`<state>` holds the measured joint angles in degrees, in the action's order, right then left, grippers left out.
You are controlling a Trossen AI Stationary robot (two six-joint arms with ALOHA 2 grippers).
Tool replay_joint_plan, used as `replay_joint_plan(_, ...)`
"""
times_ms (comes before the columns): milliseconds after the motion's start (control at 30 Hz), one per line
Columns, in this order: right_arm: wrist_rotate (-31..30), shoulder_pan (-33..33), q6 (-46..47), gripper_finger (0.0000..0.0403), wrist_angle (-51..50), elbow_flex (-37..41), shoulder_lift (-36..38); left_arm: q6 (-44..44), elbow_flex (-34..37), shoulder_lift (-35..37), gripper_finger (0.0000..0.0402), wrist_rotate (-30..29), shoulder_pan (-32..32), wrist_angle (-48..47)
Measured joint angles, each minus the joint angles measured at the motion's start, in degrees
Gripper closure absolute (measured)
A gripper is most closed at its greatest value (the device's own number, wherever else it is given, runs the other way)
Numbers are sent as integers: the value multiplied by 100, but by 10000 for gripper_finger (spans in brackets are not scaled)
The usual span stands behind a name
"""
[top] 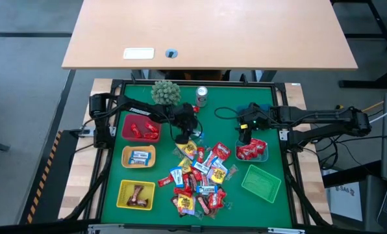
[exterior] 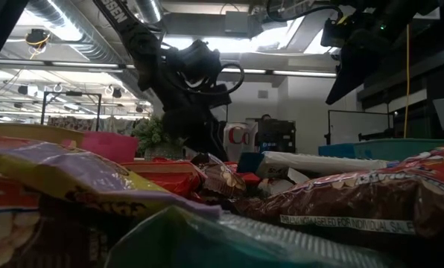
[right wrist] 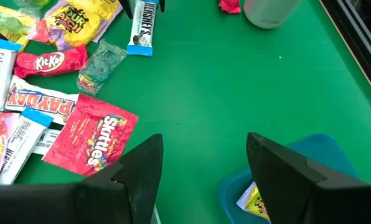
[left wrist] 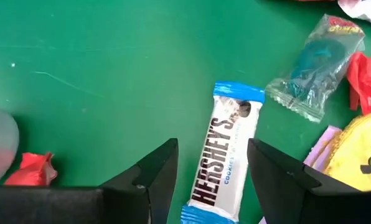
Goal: Sort candy
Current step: Put the white chocolate bar into the orange bin
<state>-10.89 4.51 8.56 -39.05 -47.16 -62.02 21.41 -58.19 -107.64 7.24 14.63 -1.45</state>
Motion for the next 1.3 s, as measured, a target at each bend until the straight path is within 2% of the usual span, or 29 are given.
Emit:
replay_joint_plan(367, 4, 0, 0, 172, 0, -3, 0, -309, -11, -347, 229, 62, 11, -28)
replay_joint_plan(567, 4, 0, 2, 172, 0, -2, 0, -344, -11, -354, 270, 29, -37, -56)
replay_joint_plan(800, 2, 0, 1, 172, 0, -3, 0, -893, -5, -301, 314, -88, -138, -62)
replay_joint_plan(1300, 2, 0, 0, 172, 7, -4, 2, -1982, -142, -157, 317, 0, -149, 37)
